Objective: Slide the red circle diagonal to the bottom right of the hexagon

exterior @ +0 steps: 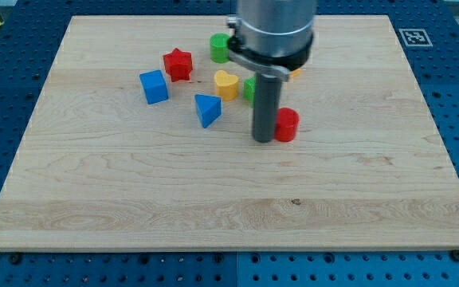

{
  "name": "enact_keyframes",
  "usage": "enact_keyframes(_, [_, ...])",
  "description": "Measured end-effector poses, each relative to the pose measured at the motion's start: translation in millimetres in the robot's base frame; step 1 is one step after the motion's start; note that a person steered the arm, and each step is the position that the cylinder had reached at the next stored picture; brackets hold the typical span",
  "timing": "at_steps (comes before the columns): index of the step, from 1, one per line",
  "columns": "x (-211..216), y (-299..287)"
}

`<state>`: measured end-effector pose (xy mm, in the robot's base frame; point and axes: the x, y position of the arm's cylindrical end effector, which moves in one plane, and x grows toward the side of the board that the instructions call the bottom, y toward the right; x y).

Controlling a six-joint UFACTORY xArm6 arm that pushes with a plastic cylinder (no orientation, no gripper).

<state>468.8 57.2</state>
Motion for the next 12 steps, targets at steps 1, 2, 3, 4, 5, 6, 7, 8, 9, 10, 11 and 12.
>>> enact_keyframes(1, [0.0, 37.7])
enact_keyframes(2, [5.1, 40.9])
enact_keyframes(3, [14.8, 44.3])
enact_keyframes(4, [8.9, 48.2])
enact_keyframes(5, [-0.3, 63.8])
enact_keyframes(6, [-13.4, 75.3])
enact_keyframes(7, [-23.3, 79.9])
enact_keyframes(8, [-26.3, 80.9])
enact_keyframes(9, [-18.6, 69.2])
enact_keyframes(10, [-2.7, 51.1])
enact_keyframes(11, [33.6, 24.8])
enact_keyframes(12, [51.0, -26.5])
